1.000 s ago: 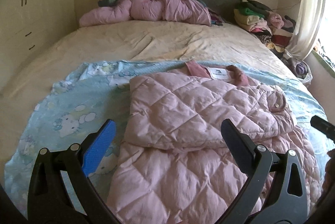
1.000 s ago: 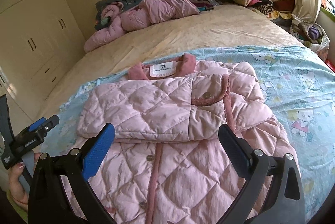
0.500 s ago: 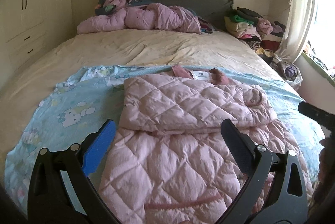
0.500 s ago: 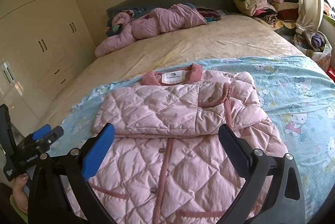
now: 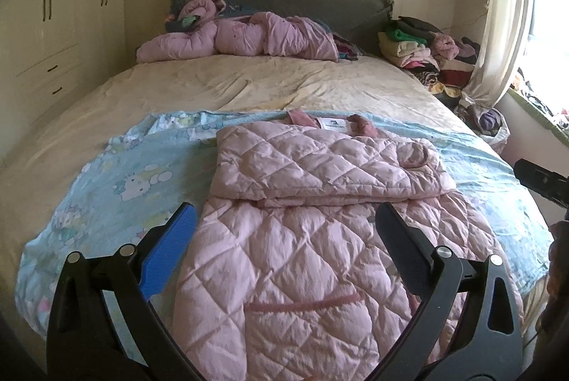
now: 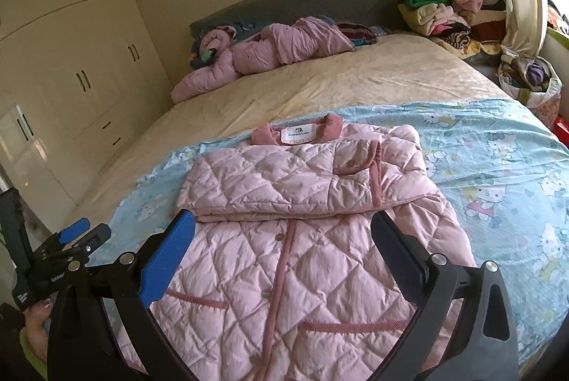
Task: Fold large clothes
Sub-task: 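Move both tools toward the dark-pink hem of the jacket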
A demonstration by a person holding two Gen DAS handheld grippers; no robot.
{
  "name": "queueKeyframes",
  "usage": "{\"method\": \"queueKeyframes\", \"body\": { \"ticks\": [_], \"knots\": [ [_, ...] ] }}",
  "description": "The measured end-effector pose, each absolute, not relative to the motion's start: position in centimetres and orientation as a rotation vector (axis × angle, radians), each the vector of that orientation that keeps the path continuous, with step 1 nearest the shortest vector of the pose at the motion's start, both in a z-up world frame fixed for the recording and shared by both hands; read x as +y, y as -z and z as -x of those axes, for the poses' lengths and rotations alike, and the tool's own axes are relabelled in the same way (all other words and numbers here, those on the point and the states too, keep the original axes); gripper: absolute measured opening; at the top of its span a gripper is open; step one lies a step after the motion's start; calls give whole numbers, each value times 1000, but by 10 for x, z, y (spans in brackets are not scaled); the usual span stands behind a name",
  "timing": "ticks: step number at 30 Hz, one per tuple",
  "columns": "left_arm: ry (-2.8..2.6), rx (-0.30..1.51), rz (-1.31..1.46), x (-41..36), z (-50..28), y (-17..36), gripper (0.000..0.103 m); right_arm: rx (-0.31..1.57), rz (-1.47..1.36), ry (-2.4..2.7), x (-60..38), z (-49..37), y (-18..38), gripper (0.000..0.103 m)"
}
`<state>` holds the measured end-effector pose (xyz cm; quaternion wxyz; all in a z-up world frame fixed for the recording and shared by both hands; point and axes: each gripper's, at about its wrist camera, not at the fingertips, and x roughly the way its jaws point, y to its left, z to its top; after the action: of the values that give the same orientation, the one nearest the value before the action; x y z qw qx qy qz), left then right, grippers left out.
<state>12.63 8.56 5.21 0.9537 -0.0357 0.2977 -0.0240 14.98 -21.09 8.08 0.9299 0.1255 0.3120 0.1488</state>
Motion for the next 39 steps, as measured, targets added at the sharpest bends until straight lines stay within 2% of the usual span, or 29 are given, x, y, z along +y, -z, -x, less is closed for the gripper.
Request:
{"method": "queueKeyframes", "body": {
  "ticks": [9, 39],
  "knots": [
    [51, 614, 53, 74, -99, -48, 94, 638, -248, -308, -224, -121, -83, 99],
    [8, 741, 55, 85, -48, 7, 94, 761, -215, -242, -279, -68, -23, 99]
  ]
}}
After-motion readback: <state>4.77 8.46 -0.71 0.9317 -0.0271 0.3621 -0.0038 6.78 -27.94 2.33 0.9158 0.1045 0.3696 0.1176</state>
